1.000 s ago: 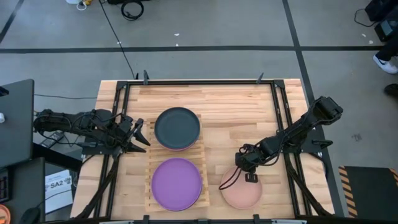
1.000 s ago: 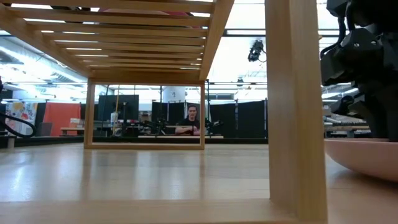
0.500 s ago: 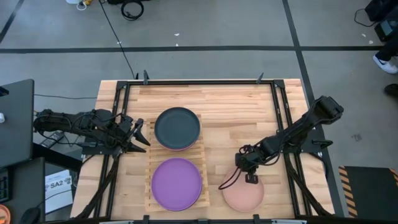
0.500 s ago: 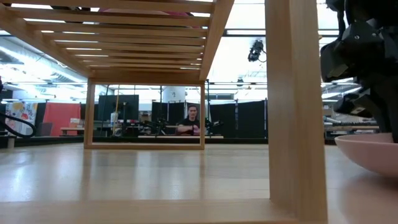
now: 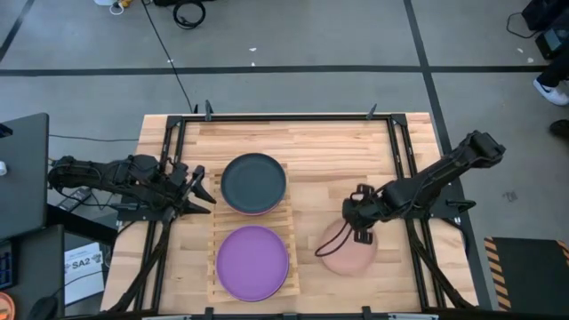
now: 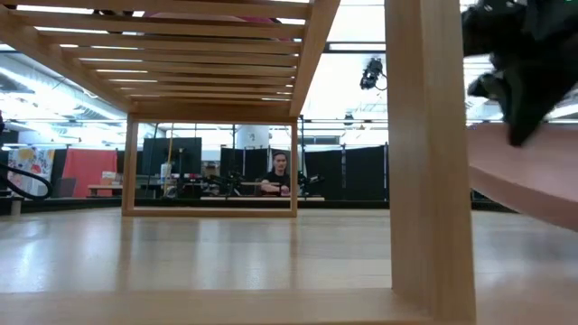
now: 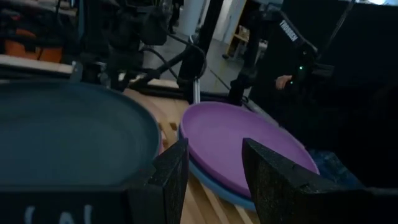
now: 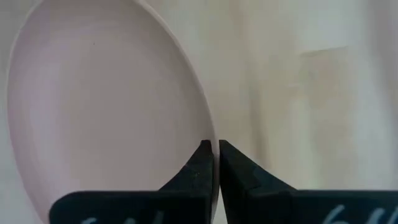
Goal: Place and stack plates onto a shelf
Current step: Stack the brown plate on top of the violet plate on the shelf
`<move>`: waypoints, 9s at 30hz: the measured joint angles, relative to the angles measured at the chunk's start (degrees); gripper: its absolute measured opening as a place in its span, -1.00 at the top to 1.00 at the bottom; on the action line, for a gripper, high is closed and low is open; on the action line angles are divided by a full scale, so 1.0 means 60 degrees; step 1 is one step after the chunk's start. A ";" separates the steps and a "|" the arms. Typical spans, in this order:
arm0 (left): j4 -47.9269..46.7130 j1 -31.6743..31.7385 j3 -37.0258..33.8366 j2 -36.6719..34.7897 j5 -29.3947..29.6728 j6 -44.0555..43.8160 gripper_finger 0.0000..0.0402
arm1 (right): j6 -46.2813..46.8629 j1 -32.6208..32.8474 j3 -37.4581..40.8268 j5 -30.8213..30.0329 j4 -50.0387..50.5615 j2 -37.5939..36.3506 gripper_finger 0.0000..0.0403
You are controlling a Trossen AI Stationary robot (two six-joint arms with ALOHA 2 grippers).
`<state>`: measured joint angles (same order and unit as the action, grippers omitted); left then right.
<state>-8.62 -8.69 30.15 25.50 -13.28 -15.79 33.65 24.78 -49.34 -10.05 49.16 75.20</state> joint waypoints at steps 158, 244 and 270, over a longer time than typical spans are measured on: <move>0.4518 0.1946 0.5166 0.8362 0.7614 0.4211 0.89 | -0.7090 -0.2029 -0.0518 -0.5869 -0.6163 -0.6148 -0.37; -0.4667 -0.4102 0.5169 0.6940 0.4339 -1.0764 0.84 | -0.5628 -0.1800 0.1439 -0.4054 -0.5074 -0.6928 -0.38; -0.4645 -0.4098 0.5173 0.6851 0.4084 -1.0541 0.27 | -0.5628 -0.1800 0.1439 -0.4053 -0.5070 -0.6929 -0.38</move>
<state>-36.49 -33.28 61.19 66.60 11.22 -79.03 -0.12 13.98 -40.71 -34.37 18.74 33.63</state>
